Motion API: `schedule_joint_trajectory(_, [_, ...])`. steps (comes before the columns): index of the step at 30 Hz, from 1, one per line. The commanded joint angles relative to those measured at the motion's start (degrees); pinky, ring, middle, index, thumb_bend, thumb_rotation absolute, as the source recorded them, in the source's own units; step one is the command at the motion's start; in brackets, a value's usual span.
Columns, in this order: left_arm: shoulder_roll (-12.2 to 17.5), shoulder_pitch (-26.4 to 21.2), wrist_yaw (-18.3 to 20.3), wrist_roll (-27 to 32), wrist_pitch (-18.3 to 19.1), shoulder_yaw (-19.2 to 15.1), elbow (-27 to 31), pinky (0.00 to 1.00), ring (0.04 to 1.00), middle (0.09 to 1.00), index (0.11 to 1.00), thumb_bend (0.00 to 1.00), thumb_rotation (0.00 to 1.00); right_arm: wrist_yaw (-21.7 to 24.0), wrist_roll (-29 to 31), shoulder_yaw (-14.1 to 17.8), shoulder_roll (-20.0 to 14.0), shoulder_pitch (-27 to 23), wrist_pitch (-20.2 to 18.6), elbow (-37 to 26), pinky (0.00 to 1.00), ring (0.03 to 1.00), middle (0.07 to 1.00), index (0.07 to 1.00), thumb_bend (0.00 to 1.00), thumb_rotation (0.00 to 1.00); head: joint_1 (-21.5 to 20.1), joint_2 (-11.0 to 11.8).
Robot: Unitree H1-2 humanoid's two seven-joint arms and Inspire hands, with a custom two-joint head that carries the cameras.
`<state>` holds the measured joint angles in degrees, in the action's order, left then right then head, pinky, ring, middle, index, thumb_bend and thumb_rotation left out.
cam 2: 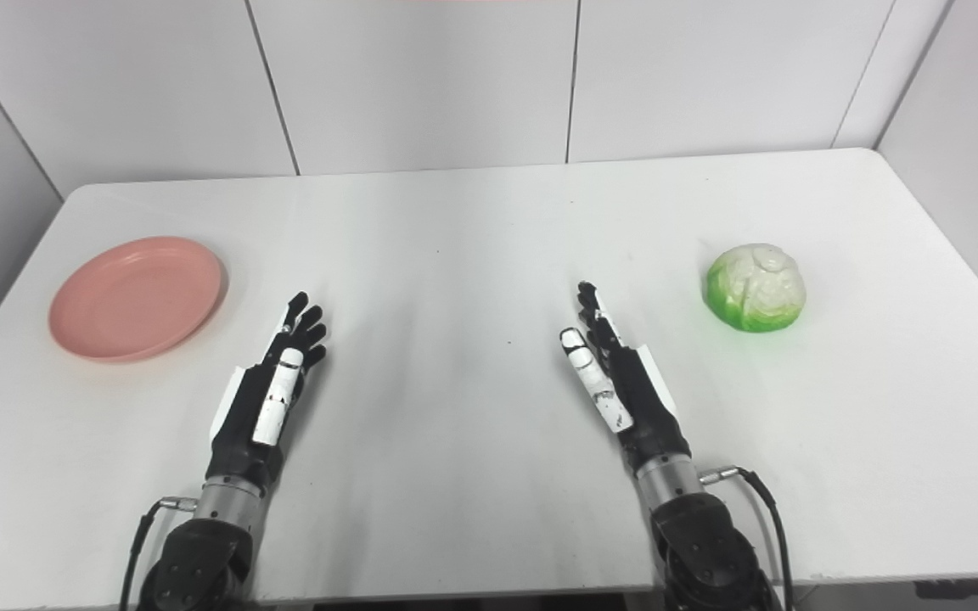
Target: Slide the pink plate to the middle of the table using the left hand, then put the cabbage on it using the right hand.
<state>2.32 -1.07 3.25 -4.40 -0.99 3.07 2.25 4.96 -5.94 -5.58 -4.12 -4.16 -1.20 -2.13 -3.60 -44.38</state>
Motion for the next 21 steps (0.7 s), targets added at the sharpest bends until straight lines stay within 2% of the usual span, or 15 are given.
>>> schedule_joint_trajectory(1, [-0.02, -0.15, -0.53, 0.07, -0.61, -0.28, -0.57, 0.97, 0.970, 0.980, 0.977, 0.39, 1.00, 0.07, 0.10, -0.31, 0.31, -0.95, 1.23, -0.72, 0.99, 1.000, 1.000, 1.000, 0.36, 1.00, 0.08, -0.04])
schedule_joint_trajectory(21, [-0.04, -0.15, -0.63, 0.18, -0.93, -0.43, -0.96, 0.96, 0.965, 0.976, 0.974, 0.40, 1.00, 0.14, 0.02, -0.38, 0.19, -0.98, 1.28, -0.62, 1.00, 1.000, 1.000, 1.000, 0.36, 1.00, -0.04, 0.03])
